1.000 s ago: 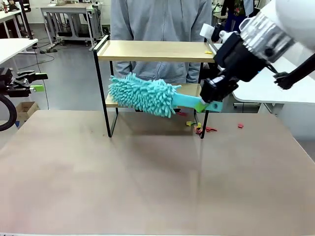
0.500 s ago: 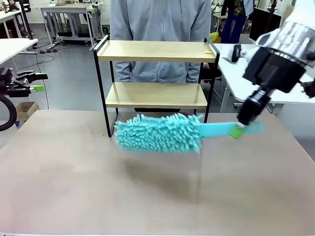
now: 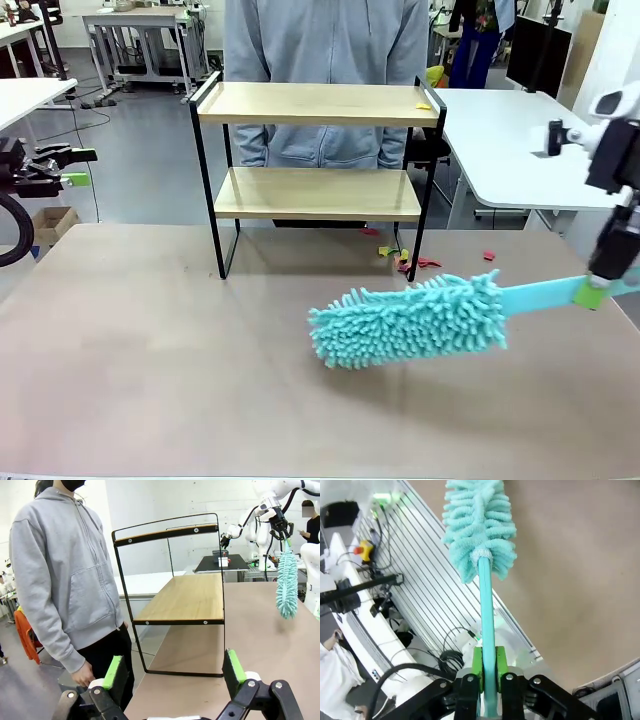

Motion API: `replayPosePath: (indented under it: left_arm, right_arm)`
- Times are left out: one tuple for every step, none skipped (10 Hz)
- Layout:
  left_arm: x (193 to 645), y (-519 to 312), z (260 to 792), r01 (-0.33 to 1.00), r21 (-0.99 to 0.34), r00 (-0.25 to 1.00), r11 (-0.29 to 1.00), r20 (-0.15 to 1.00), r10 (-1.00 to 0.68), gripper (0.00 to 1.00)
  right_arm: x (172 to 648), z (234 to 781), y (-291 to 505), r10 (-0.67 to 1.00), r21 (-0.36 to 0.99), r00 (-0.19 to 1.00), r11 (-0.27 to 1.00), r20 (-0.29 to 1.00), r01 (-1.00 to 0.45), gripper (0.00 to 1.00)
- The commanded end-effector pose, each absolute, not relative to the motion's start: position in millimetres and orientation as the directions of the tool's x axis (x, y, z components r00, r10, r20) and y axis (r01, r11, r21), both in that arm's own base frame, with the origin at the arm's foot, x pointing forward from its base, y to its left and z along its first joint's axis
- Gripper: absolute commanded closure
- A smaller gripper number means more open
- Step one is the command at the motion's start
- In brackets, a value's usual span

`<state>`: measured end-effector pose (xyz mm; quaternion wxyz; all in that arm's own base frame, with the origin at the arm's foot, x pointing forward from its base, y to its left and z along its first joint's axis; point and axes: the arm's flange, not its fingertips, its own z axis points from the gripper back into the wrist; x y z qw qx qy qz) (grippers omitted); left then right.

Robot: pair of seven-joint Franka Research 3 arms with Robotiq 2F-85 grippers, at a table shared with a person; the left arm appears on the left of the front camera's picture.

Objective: Clean the shelf.
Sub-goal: Clean the specific section of the Shelf indicated by the human with the Duster.

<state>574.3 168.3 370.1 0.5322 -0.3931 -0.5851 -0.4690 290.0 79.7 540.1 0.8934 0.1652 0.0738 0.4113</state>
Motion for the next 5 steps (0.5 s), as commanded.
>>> replayPosePath:
  left_arm:
    - [573.0,167.2,372.5,0.960,0.136,-0.129,0.247,0.991,-0.042,0.00]
    - [573.0,167.2,372.5,0.960,0.136,-0.129,0.247,0.991,-0.042,0.00]
    - [573.0,167.2,372.5,0.960,0.136,-0.129,0.247,0.991,-0.042,0.00]
    - [573.0,167.2,372.5,0.960,0.136,-0.129,0.247,0.991,-0.042,0.00]
    - [573.0,167.2,372.5,0.960,0.136,-0.129,0.247,0.991,-0.042,0.00]
  right_arm:
    - [289.2,531.9,61.6,0.770,0.357,0.638,0.597,-0.005,-0.718,0.86]
    - [290.0,540.1,79.7,0.759,0.356,0.651,0.607,0.004,-0.710,0.86]
    - [290.0,540.1,79.7,0.759,0.356,0.651,0.607,0.004,-0.710,0.86]
    - [290.0,540.1,79.7,0.759,0.356,0.651,0.607,0.004,-0.710,0.86]
    - [290.0,540.1,79.7,0.759,0.356,0.651,0.607,0.004,-0.710,0.86]
